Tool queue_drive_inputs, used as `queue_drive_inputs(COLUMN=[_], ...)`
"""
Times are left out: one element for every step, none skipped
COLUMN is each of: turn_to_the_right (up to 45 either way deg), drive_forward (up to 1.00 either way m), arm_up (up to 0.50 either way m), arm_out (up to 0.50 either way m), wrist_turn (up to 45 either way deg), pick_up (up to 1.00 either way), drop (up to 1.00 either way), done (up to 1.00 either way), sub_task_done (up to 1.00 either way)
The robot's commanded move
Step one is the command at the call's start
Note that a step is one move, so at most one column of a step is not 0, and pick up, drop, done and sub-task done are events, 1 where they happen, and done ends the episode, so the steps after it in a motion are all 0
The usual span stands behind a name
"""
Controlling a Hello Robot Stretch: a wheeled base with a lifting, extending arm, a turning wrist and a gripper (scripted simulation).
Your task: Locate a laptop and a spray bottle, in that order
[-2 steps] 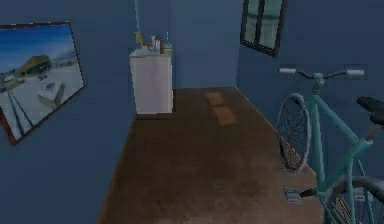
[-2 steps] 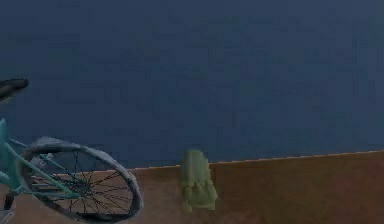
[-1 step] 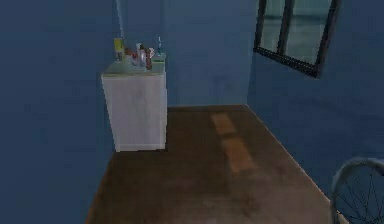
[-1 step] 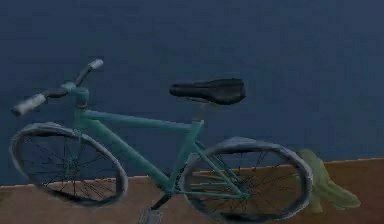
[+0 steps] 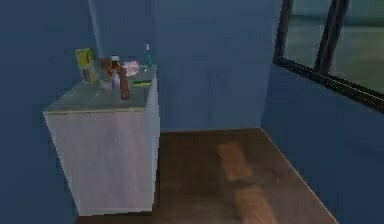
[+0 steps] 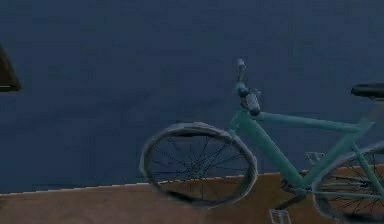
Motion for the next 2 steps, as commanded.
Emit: queue_drive_inputs(turn_to_the_right=[24.0, 0.0], drive_forward=[0.0, 0.9], arm_up=[0.0, 0.0], arm_out=[0.0, 0.0], wrist_turn=[0.0, 0.0], pick_up=[0.0, 0.0], drop=[0.0, 0.0], done=[0.0, 0.0], sub_task_done=[0.0, 0.0])
